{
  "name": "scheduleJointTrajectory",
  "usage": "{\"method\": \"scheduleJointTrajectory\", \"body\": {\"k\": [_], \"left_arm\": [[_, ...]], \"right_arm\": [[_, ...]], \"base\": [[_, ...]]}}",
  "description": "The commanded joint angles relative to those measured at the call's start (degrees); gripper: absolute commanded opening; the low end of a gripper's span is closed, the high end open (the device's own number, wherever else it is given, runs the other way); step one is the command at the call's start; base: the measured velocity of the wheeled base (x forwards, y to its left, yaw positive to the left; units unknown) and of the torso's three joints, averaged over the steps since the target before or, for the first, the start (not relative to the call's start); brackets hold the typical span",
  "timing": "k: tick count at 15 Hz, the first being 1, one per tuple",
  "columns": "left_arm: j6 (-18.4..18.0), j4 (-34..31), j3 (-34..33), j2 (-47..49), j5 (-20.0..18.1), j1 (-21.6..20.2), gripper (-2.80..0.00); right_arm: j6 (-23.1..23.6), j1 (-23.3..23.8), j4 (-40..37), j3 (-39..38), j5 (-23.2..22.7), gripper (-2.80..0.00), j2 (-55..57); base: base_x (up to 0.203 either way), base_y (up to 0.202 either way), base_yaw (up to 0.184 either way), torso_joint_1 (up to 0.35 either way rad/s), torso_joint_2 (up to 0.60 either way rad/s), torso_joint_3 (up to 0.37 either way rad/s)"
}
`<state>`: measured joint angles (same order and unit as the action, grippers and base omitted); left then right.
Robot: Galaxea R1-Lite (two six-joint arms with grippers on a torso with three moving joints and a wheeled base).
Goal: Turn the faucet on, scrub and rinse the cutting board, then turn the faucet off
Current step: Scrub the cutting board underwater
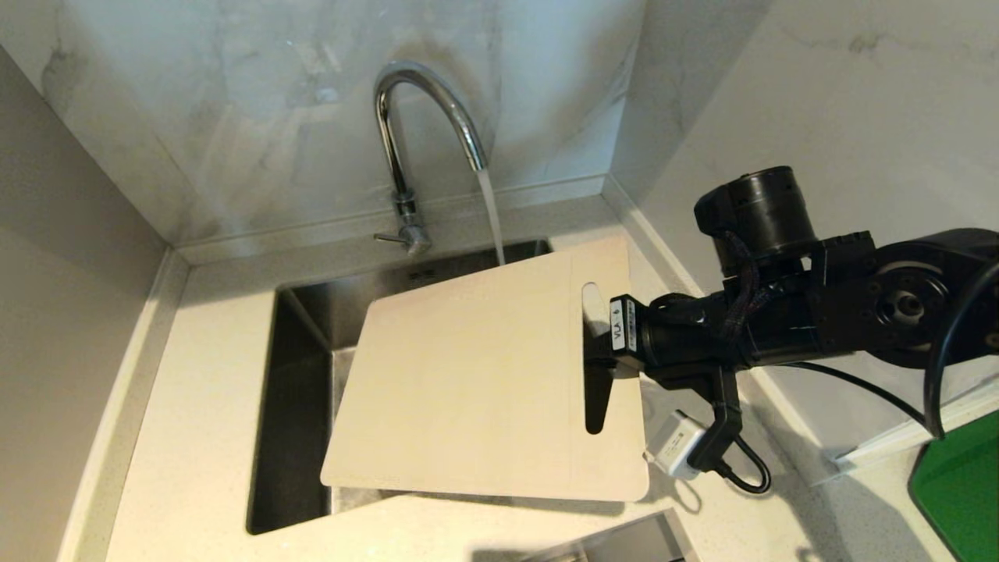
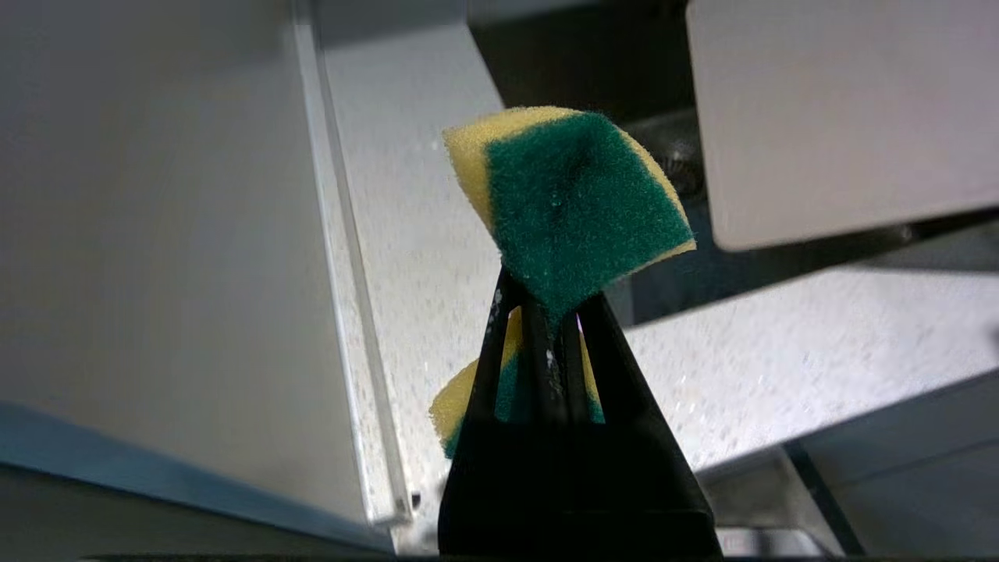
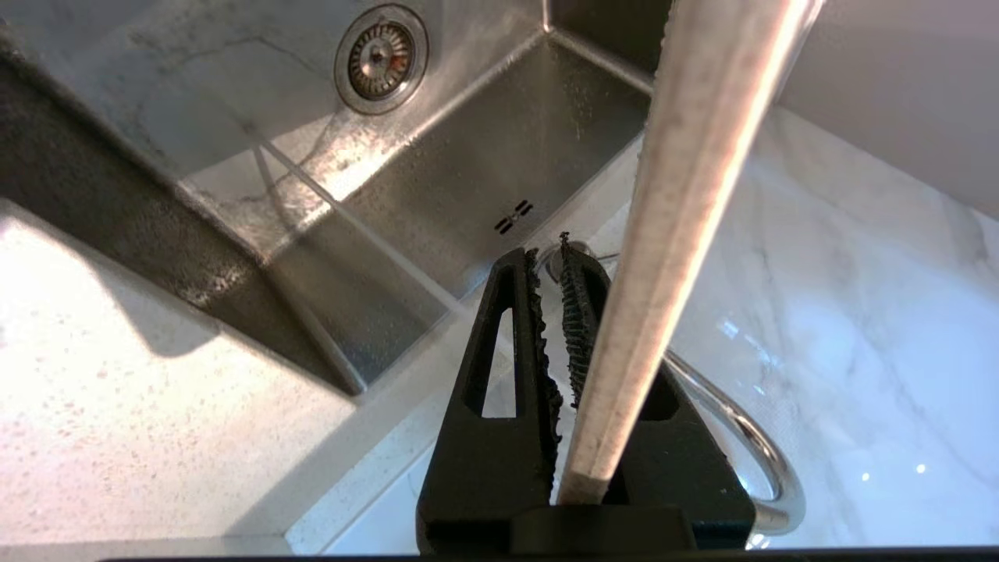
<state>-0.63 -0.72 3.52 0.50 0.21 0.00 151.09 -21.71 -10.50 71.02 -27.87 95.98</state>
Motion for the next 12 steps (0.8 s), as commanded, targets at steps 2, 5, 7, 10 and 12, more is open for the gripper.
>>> {"method": "scheduleJointTrajectory", "body": {"k": [2, 5, 7, 10, 12], "left_arm": [[0.41, -1.82, 11.94, 8.76, -0.06, 0.07, -2.80], [0.59, -2.22, 23.84, 19.74, 0.46, 0.09, -2.80], [0.62, -2.27, 33.09, 28.14, 1.70, 0.09, -2.80], [0.43, -2.25, 45.27, 39.69, 4.69, -0.05, -2.80], [0.24, -2.26, 52.11, 46.30, 6.42, -0.70, -2.80]], "right_arm": [[0.87, 0.00, -0.05, -0.12, -0.35, -2.80, -0.20], [0.61, 0.01, -0.05, 0.08, -0.35, -2.80, -0.18], [-0.78, 0.00, 0.21, -0.07, -0.35, -2.80, -0.11], [-0.97, 0.00, 0.21, -0.01, -0.43, -2.80, -0.09], [-0.97, 0.00, 0.21, -0.01, -0.37, -2.80, -0.01]], "base": [[0.000, 0.000, 0.000, 0.000, 0.00, 0.000], [0.000, 0.000, 0.000, 0.000, 0.00, 0.000], [0.000, 0.000, 0.000, 0.000, 0.00, 0.000], [0.000, 0.000, 0.000, 0.000, 0.00, 0.000], [0.000, 0.000, 0.000, 0.000, 0.00, 0.000]]}}
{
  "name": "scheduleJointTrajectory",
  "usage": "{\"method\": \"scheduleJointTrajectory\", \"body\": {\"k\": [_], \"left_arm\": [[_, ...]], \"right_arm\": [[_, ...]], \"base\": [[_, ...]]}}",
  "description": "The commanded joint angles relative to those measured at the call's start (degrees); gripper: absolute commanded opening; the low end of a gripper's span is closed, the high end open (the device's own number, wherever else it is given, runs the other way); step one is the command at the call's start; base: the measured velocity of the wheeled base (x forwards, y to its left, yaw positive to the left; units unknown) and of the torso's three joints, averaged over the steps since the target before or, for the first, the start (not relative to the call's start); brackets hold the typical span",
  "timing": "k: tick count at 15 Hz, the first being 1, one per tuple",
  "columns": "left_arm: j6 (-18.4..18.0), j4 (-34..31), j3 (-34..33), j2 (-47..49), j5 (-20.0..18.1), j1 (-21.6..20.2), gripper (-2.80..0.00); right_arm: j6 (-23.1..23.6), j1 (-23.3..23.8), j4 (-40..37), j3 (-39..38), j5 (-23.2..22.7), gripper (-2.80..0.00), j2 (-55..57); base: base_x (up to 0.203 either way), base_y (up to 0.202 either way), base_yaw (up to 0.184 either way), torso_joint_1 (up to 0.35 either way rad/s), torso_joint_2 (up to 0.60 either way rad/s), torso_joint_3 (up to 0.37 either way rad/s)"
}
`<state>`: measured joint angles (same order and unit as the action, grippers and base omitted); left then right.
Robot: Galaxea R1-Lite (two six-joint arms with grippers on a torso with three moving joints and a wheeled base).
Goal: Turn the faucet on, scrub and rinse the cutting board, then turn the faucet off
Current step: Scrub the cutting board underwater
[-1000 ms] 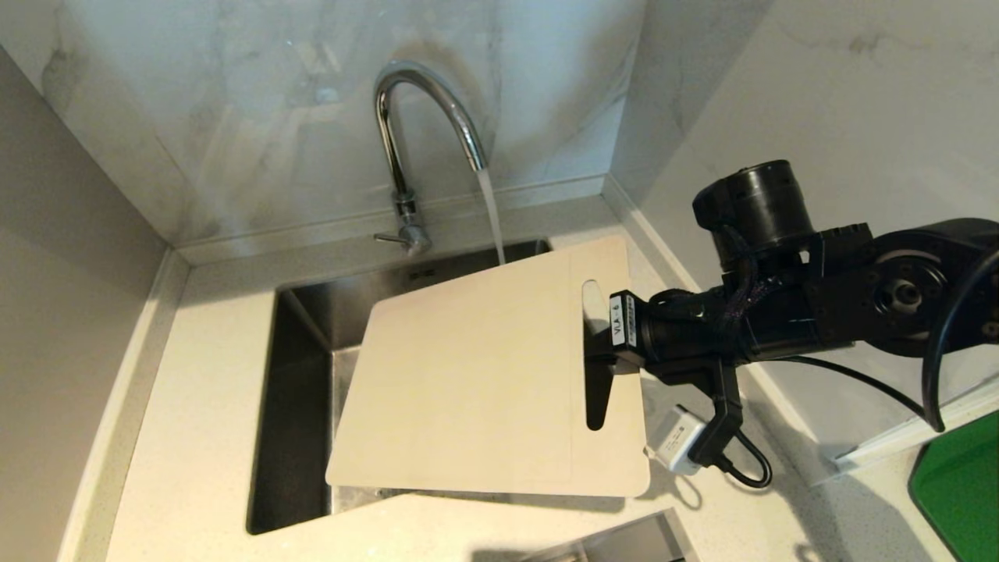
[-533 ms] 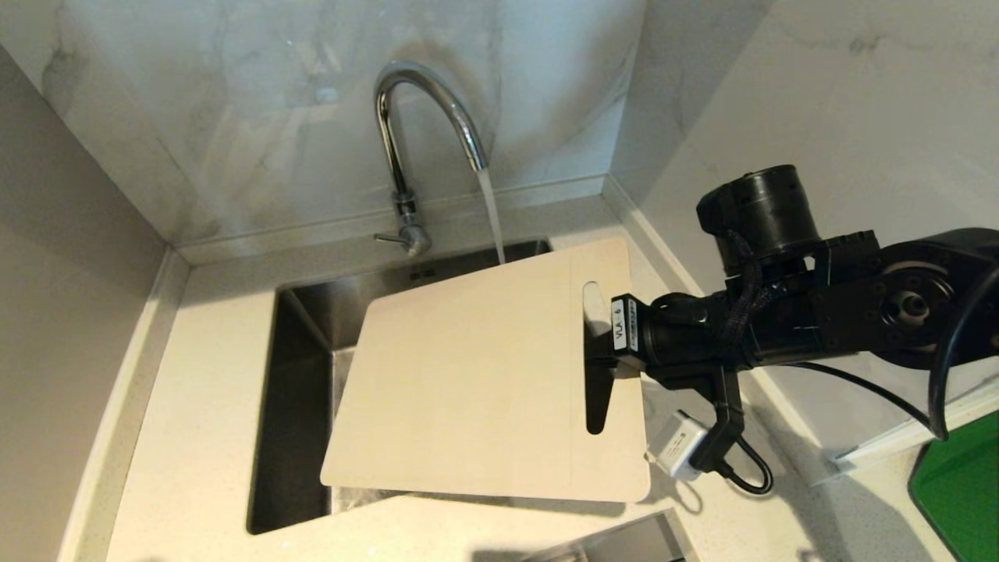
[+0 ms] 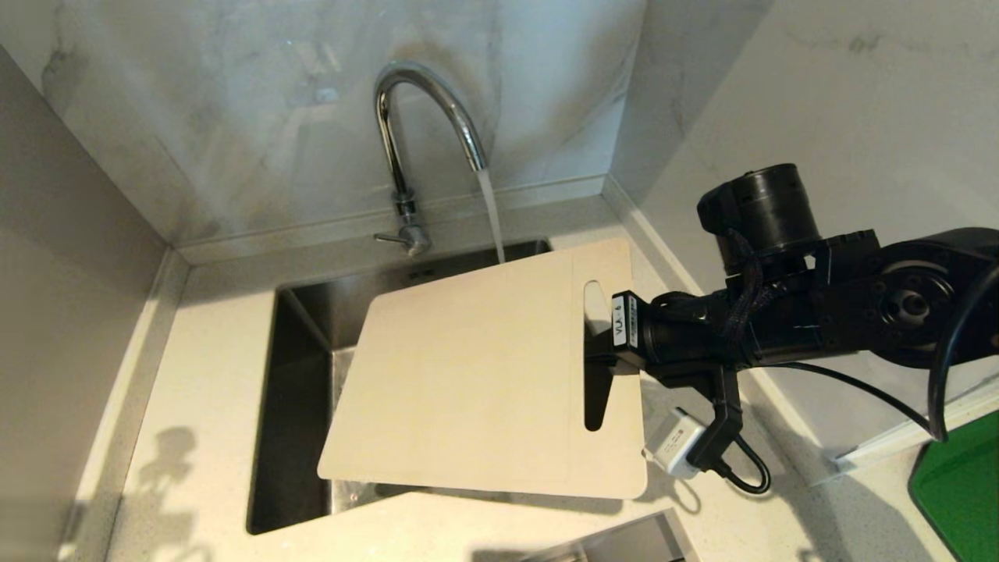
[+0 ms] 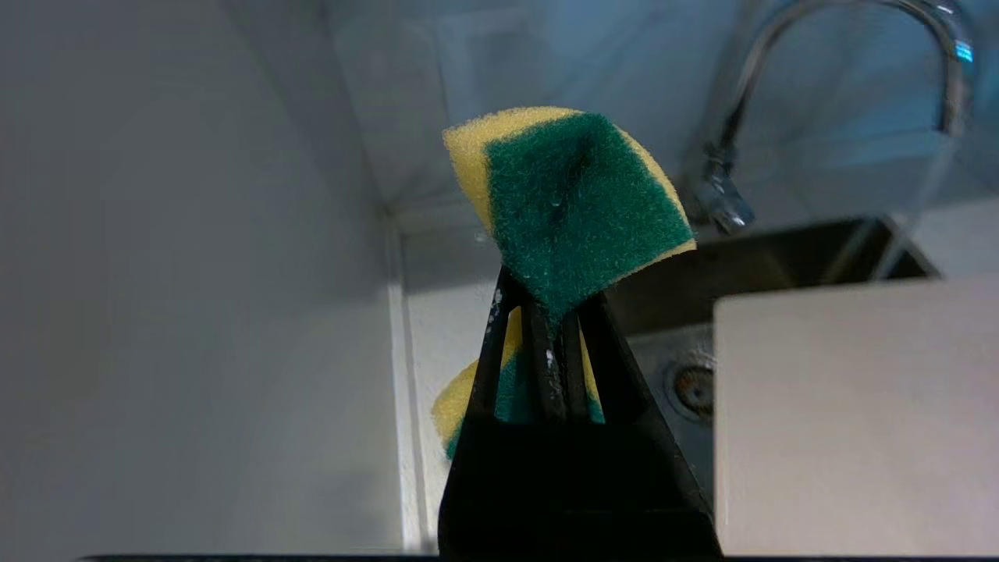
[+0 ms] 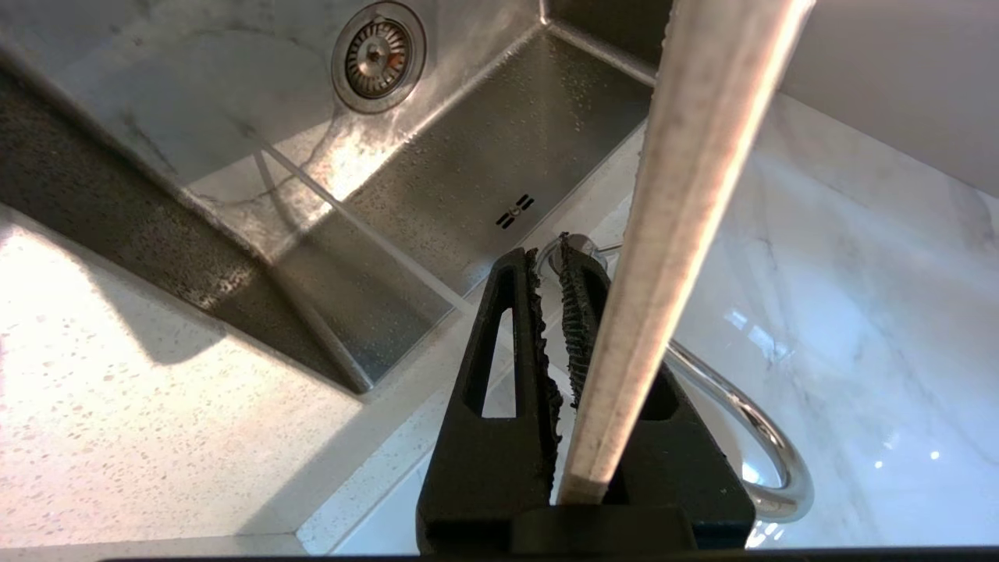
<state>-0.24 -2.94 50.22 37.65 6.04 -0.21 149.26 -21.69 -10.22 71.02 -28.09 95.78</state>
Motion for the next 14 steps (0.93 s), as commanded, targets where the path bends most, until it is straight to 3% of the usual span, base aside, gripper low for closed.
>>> {"method": "scheduleJointTrajectory", "body": {"k": [1, 4, 6, 8, 11, 14], "left_arm": [[-0.25, -0.05, 8.69, 12.27, 0.99, -1.45, -2.80], [-0.18, -0.88, 18.98, 21.59, 1.52, -3.53, -2.80], [0.46, -5.26, 25.28, 25.69, 1.46, -3.87, -2.80], [5.10, -12.22, 31.02, 29.02, 1.18, -2.99, -2.80], [15.26, -22.90, 37.10, 32.23, 1.03, 4.72, -2.80], [25.21, -27.75, 38.04, 33.48, 1.06, 16.61, -2.80]], "right_arm": [[0.86, -0.02, -0.07, -0.01, -0.21, -2.80, 0.20], [0.78, -0.02, -0.07, -0.01, -0.20, -2.80, 0.17], [0.77, -0.02, -0.07, -0.09, -0.21, -2.80, 0.11], [0.77, -0.02, -0.07, -0.09, -0.21, -2.80, 0.11], [0.77, -0.02, -0.07, -0.09, -0.57, -2.80, 0.20], [0.77, -0.61, -0.07, -0.27, -0.65, -2.80, 0.11]], "base": [[0.000, 0.000, 0.000, 0.000, 0.00, 0.000], [0.000, 0.000, 0.000, 0.000, 0.00, 0.000], [0.000, 0.000, 0.000, 0.000, 0.00, 0.000], [0.000, 0.000, 0.000, 0.000, 0.00, 0.000], [0.000, 0.000, 0.000, 0.000, 0.00, 0.000], [0.000, 0.000, 0.000, 0.000, 0.00, 0.000]]}}
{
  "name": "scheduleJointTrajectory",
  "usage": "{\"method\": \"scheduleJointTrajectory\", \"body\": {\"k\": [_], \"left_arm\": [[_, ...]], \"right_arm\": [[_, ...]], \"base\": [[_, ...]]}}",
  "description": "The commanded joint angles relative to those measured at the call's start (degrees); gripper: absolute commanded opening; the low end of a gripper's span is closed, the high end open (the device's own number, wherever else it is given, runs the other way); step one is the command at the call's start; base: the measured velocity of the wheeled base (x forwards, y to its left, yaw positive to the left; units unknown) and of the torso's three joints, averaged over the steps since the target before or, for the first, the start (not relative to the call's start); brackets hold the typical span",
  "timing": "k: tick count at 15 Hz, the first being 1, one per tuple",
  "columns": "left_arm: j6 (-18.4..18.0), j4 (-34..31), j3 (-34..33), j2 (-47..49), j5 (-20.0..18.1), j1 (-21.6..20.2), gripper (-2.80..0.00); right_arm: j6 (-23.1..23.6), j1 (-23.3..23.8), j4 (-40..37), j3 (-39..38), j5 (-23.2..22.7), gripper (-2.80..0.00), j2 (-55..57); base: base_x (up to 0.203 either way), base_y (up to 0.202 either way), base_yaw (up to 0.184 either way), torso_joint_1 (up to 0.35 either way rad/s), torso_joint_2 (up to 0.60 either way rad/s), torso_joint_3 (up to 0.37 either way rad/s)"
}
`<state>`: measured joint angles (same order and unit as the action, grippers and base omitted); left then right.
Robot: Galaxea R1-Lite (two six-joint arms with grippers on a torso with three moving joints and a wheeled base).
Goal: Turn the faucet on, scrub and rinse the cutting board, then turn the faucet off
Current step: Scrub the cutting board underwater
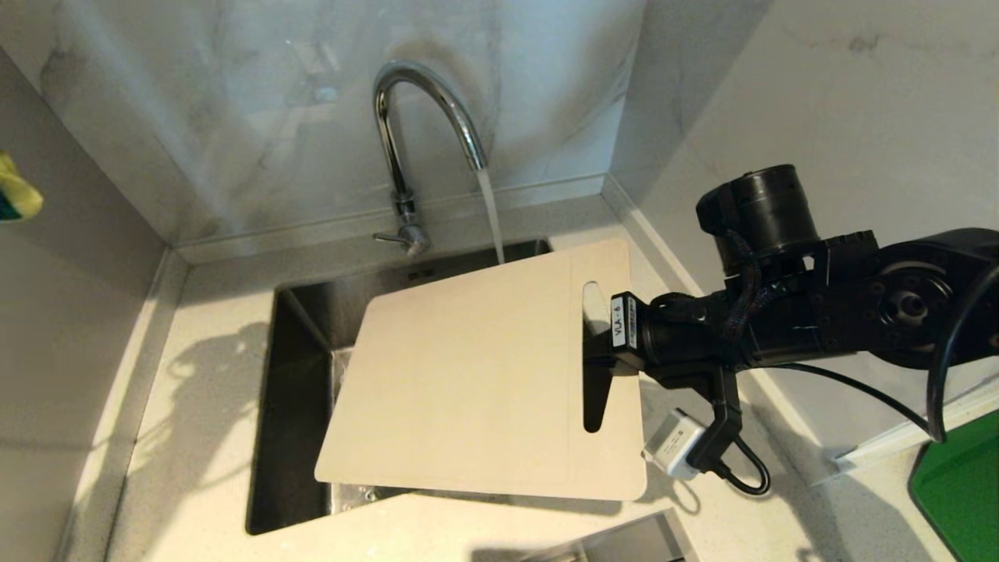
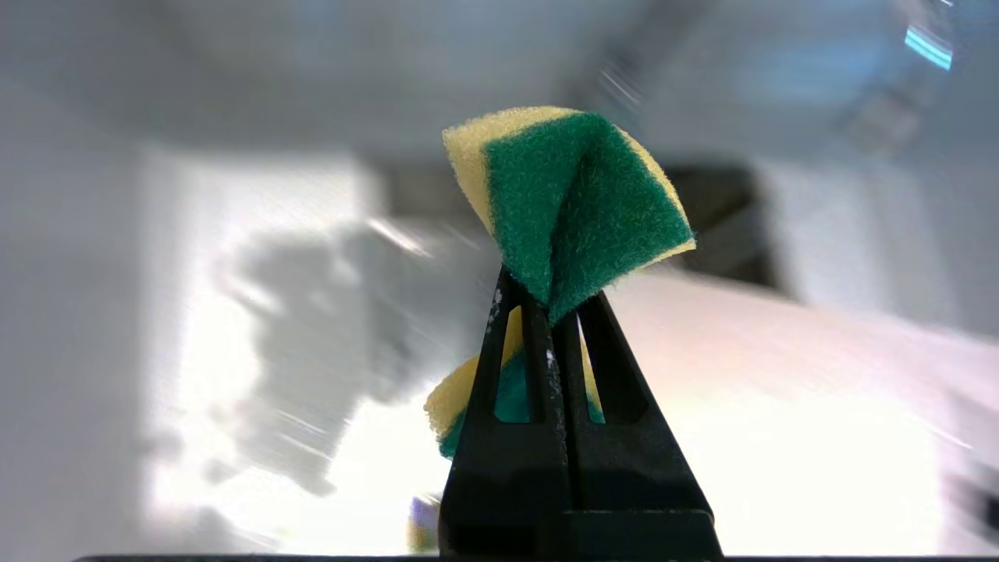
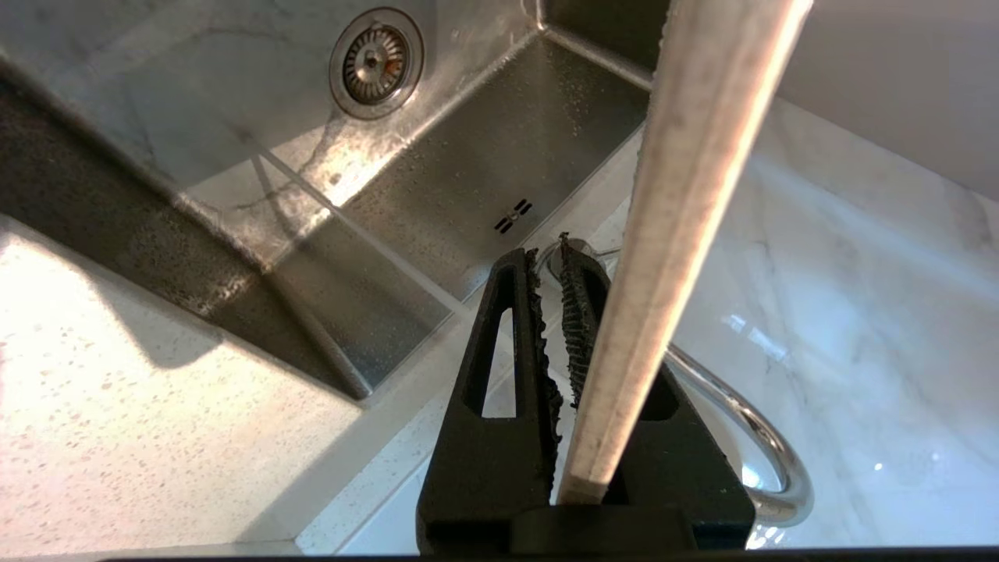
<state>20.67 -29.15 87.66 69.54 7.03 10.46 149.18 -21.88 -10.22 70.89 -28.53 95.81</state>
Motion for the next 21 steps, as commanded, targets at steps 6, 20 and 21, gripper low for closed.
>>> {"method": "scheduleJointTrajectory", "body": {"k": [6, 20, 21], "left_arm": [[19.59, -0.86, 0.00, 9.10, -0.03, 23.06, -2.80], [25.38, 4.64, -0.91, 21.63, 0.01, 32.19, -2.80], [25.43, 4.71, -0.98, 22.26, 0.01, 32.01, -2.80]], "right_arm": [[0.94, -3.05, -0.15, -0.41, -0.99, -2.80, -0.09], [-1.35, -10.20, -0.15, 0.08, -1.97, -2.80, -0.80], [-1.35, -10.25, -0.15, 0.09, -1.97, -2.80, -0.85]], "base": [[0.000, 0.000, 0.000, 0.000, 0.00, 0.000], [0.000, 0.000, 0.000, 0.000, 0.00, 0.000], [0.000, 0.000, 0.000, 0.000, 0.00, 0.000]]}}
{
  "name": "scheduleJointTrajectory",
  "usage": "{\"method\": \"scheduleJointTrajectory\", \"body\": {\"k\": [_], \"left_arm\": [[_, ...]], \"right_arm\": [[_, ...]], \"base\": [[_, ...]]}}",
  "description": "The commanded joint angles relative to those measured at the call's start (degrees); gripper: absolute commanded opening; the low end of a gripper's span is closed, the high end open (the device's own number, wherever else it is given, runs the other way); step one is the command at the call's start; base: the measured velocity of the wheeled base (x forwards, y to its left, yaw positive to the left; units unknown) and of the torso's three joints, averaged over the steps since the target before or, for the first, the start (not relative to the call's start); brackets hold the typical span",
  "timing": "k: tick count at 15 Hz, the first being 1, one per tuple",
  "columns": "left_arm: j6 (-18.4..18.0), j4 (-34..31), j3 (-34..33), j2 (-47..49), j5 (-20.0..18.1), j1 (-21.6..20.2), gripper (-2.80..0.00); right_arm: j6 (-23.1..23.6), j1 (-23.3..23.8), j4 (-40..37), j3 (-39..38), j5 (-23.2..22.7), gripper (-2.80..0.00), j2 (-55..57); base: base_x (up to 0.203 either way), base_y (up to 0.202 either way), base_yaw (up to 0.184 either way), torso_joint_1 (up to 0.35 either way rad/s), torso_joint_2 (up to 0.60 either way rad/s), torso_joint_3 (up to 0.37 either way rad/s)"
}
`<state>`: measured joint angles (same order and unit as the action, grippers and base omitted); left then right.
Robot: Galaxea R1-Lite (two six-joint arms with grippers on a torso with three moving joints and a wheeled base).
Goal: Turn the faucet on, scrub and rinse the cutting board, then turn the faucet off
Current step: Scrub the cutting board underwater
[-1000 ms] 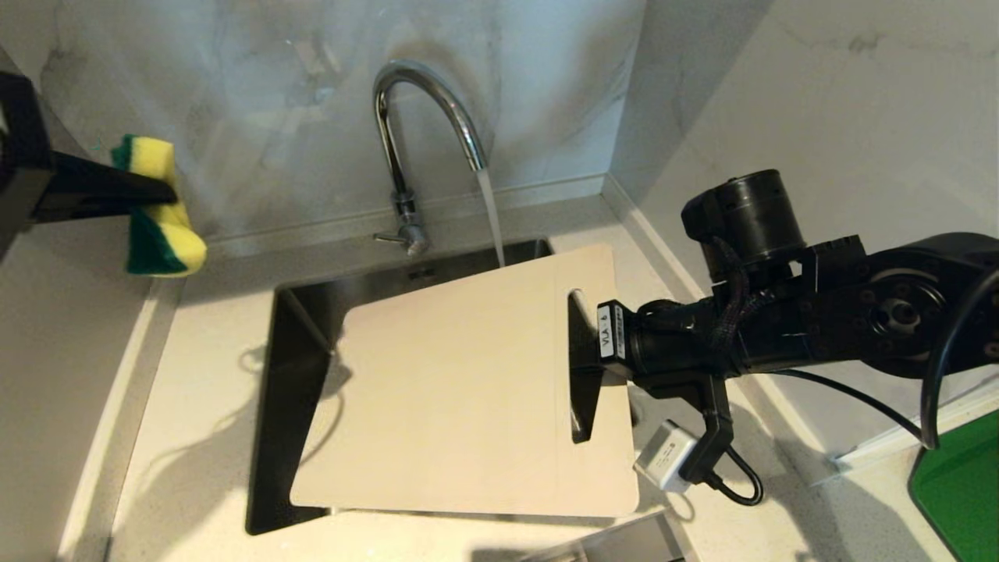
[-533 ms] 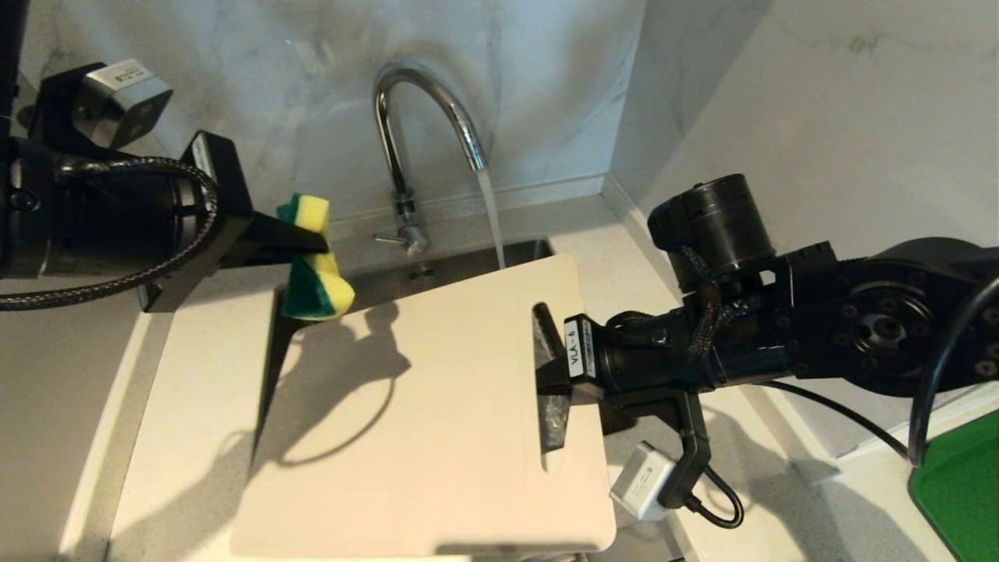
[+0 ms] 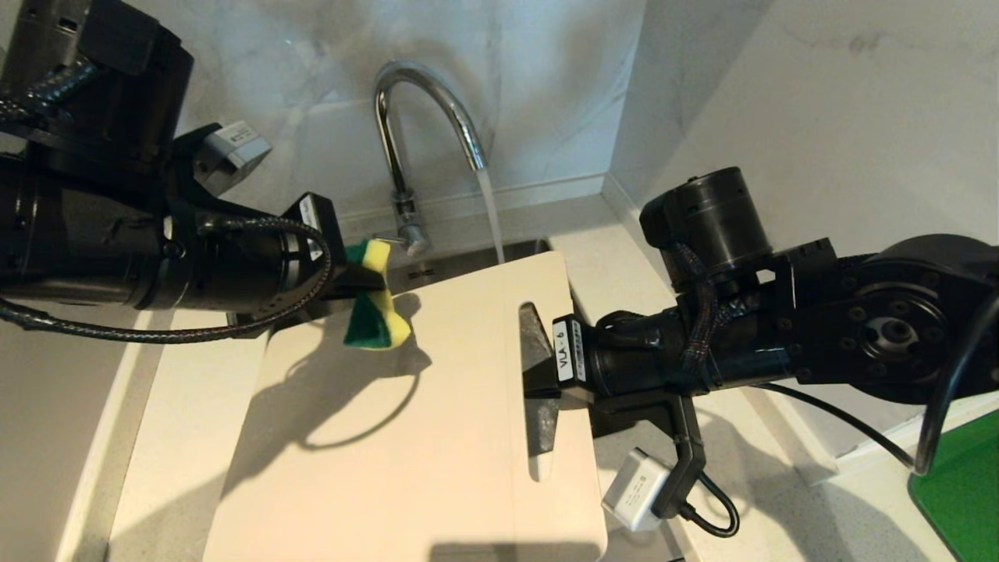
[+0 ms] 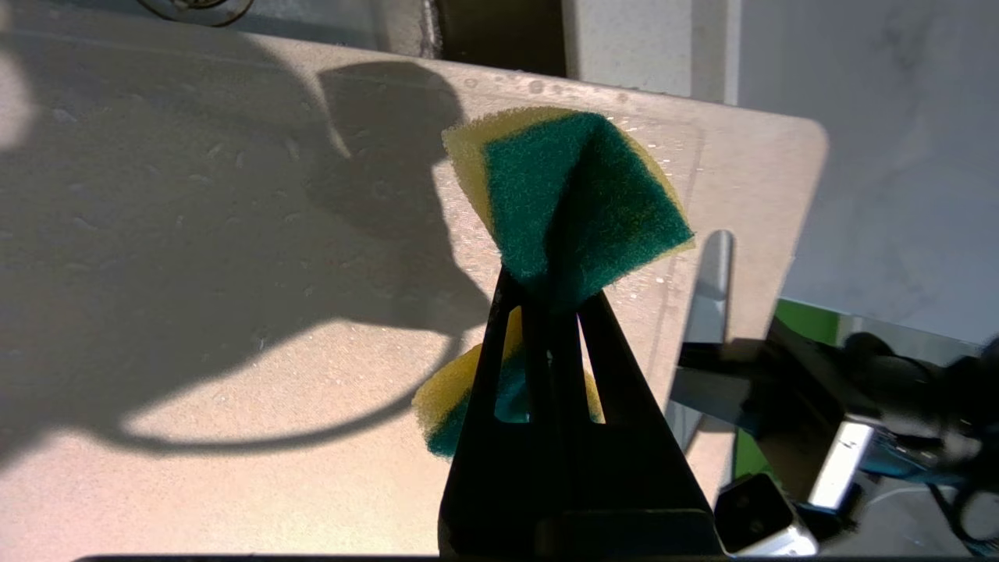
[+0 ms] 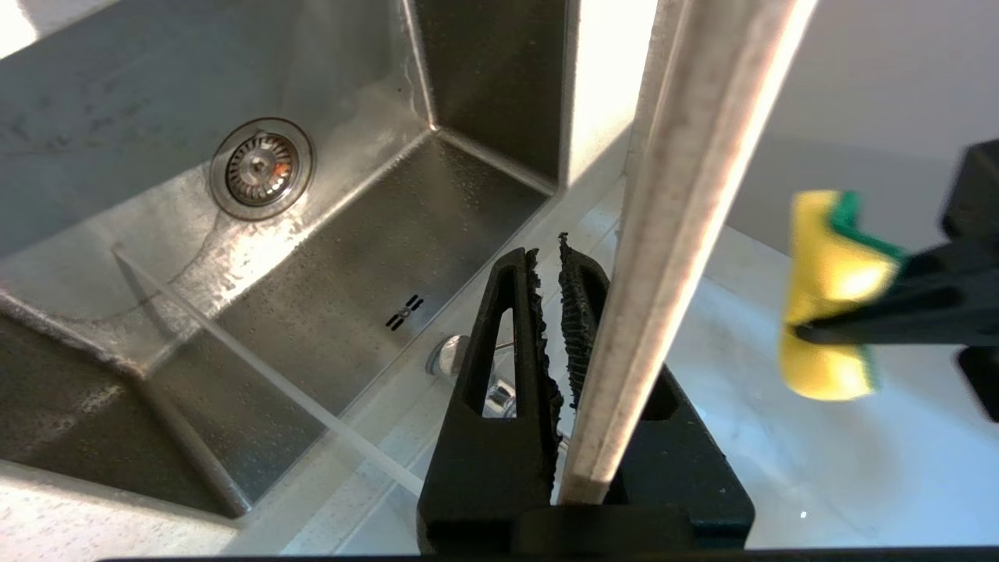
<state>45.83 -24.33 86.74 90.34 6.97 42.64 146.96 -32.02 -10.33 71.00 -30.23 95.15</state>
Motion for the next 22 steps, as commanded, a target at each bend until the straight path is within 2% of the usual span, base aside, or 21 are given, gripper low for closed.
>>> {"method": "scheduleJointTrajectory", "body": {"k": [1, 5, 12, 18, 22], "left_arm": [[0.31, -0.08, -0.47, 1.92, 0.06, -0.19, -2.80], [0.18, 5.24, -5.56, 2.50, -1.60, -0.38, -2.80], [-0.10, 9.37, -8.42, 7.30, -2.14, -2.29, -2.80], [-3.38, 10.62, -10.53, 7.80, -2.23, -6.42, -2.80], [-6.89, 15.14, -15.49, 7.31, -2.31, -9.91, -2.80]], "right_arm": [[0.87, -0.06, -0.05, 0.02, -0.27, -2.80, -0.40], [0.87, -0.06, -0.05, 0.02, -0.27, -2.80, -0.58], [0.52, -0.06, -0.05, -0.24, -0.27, -2.80, -1.10], [0.43, -0.06, -0.05, -0.25, -0.27, -2.80, -1.10], [0.43, -0.06, -0.05, -0.16, -0.27, -2.80, -1.19]], "base": [[0.000, 0.000, 0.000, 0.000, 0.00, 0.000], [0.000, 0.000, 0.000, 0.000, 0.00, 0.000], [0.000, 0.000, 0.000, 0.000, 0.00, 0.000], [0.000, 0.000, 0.000, 0.000, 0.00, 0.000], [0.000, 0.000, 0.000, 0.000, 0.00, 0.000]]}}
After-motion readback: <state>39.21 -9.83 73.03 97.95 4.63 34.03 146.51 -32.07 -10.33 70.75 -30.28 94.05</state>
